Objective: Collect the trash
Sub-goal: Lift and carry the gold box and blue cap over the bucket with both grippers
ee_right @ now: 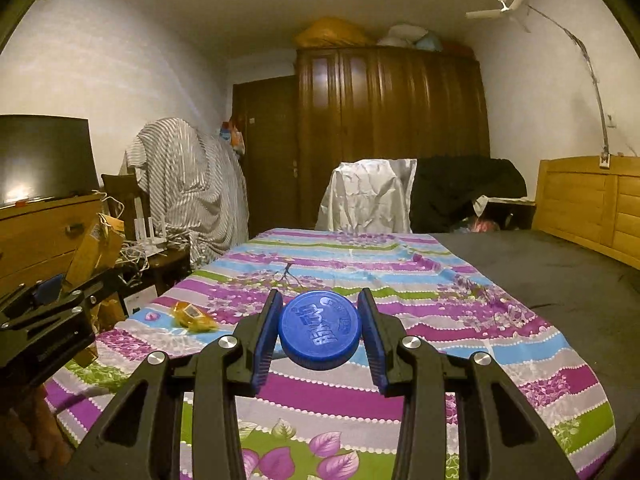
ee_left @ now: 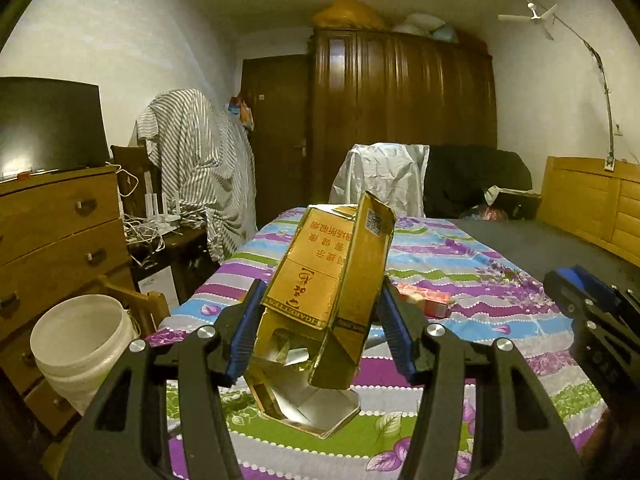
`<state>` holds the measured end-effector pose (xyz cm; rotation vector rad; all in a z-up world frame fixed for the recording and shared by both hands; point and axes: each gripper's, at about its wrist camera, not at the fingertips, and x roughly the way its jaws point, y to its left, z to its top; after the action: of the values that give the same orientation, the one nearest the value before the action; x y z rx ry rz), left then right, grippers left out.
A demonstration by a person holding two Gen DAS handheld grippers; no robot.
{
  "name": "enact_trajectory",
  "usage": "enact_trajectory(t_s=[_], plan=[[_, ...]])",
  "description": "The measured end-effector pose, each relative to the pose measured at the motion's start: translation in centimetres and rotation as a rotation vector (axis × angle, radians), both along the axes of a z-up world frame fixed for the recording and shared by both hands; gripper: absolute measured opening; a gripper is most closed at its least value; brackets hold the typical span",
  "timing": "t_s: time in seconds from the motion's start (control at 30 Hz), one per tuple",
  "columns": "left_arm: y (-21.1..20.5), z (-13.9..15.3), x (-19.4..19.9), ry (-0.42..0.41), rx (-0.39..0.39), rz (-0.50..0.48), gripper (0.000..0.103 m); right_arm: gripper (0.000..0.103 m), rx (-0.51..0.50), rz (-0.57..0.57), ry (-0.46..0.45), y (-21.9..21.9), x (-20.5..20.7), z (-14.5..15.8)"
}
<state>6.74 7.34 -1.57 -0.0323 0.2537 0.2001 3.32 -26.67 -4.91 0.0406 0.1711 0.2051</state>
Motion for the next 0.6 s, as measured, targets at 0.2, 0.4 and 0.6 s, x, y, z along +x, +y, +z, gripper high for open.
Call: enact_trajectory(t_s=[0.2, 0.4, 0.6], plan=[[-0.5, 0.0, -0.5, -0.003, 0.004, 0.003, 0.054, 0.040, -0.003, 0.006, -0.004, 0.6, -0.4, 0.6], [0.0, 0.8, -1.3, -0.011, 0.016, 0.037, 0.054, 0.040, -0.006, 0.049, 0.001, 1.5, 0.4, 1.2], [3.0, 2.0, -1.8, -0.013, 0.013, 0.111, 0.054, 0.040, -0.015, 0.127, -0.009, 5.1, 1.3, 2.5]])
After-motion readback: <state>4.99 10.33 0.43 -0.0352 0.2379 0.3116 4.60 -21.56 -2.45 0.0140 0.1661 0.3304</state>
